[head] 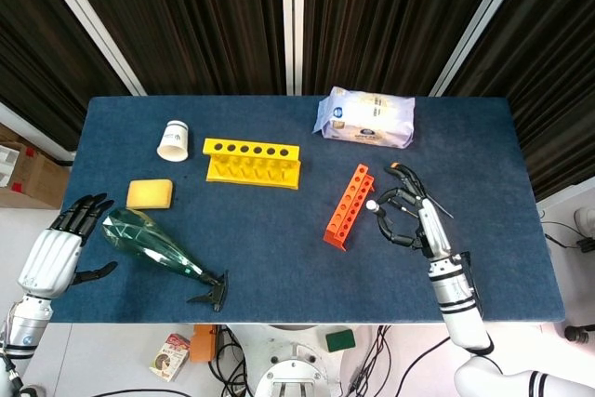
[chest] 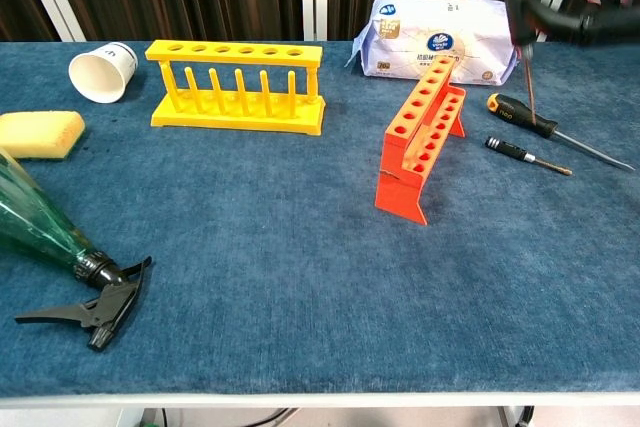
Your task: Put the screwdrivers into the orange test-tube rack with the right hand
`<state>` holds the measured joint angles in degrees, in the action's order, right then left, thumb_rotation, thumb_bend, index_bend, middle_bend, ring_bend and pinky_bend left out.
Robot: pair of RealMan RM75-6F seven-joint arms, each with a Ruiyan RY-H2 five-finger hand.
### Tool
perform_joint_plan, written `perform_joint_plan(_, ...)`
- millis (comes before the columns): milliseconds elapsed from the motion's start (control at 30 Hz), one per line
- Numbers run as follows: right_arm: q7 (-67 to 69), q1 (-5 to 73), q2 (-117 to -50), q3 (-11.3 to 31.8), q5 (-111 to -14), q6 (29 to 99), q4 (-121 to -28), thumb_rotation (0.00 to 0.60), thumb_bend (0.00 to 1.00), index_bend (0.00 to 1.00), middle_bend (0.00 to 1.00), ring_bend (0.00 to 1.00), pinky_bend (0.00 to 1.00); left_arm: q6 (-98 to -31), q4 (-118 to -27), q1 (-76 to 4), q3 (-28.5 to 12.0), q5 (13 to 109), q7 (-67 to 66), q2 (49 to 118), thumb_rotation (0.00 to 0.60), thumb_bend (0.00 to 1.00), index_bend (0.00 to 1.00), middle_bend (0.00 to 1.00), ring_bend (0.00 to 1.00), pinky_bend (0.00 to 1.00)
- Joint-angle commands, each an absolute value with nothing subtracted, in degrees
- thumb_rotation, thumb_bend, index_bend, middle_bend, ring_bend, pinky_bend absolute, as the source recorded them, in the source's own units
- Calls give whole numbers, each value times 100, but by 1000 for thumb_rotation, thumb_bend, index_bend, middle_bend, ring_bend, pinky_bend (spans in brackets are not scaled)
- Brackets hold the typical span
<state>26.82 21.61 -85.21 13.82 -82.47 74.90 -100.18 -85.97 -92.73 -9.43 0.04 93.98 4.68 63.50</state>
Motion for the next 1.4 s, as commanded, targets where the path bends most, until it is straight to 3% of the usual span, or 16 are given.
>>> perform_joint_plan(33, 3831, 2467, -8512, 1802, -8337, 7342, -9980, 600, 515, 686, 122, 0, 0, -8571, -9268, -955, 3, 9390, 473, 6353, 600, 52, 111, 89, 62, 233)
perform_joint_plan(233, 4581, 2866, -8653, 2040, -8190, 6956, -9564, 600, 476, 695, 120, 0, 0, -8543, -9256, -967, -5, 9371, 517, 6346, 600, 51, 110, 90, 62, 233)
perform_joint_plan(567, 5640, 3209, -8989, 2040, -7932, 6460, -8849, 600, 446, 728, 120, 0, 0, -8455, -9206, -1003, -21, 9306, 635, 6325, 600, 52, 112, 89, 62, 234)
perform_joint_plan(1400, 6275, 3562, -9323, 1905, -8040, 6288, -7807, 600, 427, 739, 120, 0, 0, -8311, -9186, -1048, -57, 9151, 658, 6316, 600, 54, 114, 89, 62, 234)
